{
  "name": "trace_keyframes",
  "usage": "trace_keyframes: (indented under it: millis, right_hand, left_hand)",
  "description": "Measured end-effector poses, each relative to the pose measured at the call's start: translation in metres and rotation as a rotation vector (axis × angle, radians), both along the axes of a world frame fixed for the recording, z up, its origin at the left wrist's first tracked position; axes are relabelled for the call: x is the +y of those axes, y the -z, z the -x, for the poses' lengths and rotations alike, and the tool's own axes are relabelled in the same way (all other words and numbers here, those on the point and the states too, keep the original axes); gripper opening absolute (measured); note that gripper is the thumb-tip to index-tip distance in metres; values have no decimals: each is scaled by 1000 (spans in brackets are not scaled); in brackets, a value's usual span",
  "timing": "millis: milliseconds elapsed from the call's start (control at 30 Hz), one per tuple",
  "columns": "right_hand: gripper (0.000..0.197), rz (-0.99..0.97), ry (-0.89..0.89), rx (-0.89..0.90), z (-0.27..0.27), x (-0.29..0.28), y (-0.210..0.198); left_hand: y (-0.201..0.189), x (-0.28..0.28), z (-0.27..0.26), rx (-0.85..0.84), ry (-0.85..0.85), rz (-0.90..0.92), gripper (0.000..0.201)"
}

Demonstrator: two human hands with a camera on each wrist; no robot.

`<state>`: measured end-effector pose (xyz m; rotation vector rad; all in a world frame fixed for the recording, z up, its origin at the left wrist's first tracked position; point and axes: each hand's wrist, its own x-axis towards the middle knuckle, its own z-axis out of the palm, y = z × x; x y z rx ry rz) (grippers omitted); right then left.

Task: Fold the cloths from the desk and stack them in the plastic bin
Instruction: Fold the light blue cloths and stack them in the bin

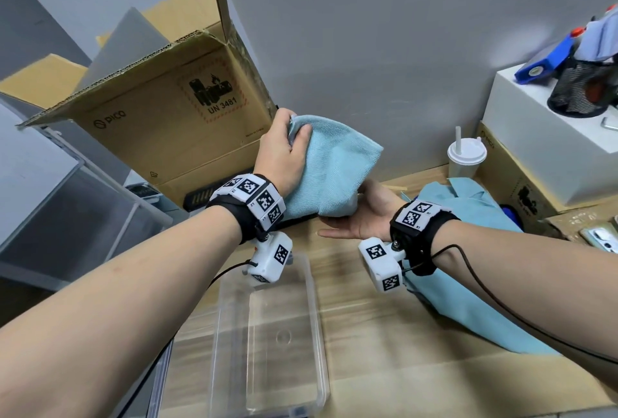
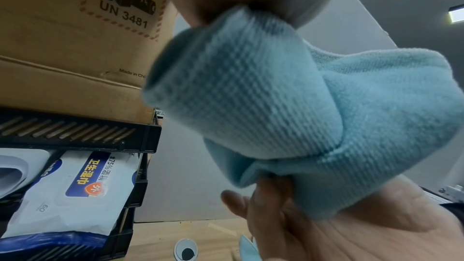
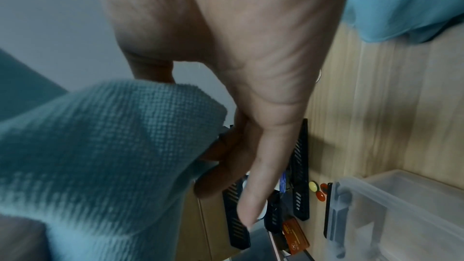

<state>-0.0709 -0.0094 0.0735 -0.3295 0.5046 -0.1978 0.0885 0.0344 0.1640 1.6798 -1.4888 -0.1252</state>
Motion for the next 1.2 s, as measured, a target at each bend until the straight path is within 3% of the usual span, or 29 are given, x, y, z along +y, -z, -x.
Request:
trace_keyframes:
  millis: [300,433,567,667,733,833,933,1000,1100,1200]
  right_hand:
    - [34,-42,50,-26,-5,6,-11]
    - [11,63,58,56,-4,-1,1]
    - [17,119,-36,120,6,-4,5]
    - [23,81,22,157,5,-6,10]
    - [18,34,19,141,6,-9,11]
    - [10,118,-46,260,8,-17,13]
    - [16,153,-12,339,13,-20,17]
    - [13,156,62,287,16,-22,22]
    - [34,241,31,145,19,-24,17]
    - [38,379,-10,134,14,-20,13]
  left_hand:
    - [2,-1,0,-14,-10,3,17]
    - [2,1,-8,-32,-39,5,15]
    - [2,3,-11,-60,-26,-4,17]
    - [1,4,-11,-82,-5,-16,19]
    - [0,4,-12,-94,10,-16,18]
    - [-3,5,-14,-100,25,-18,19]
    - [-4,2,-18,-88,17,-13,18]
    - [-4,0,-21,-73,22,-32,18]
    - [-7,-2,-22,-43,72,-121,17]
    - [-6,-4,-21,198,112,-273,17]
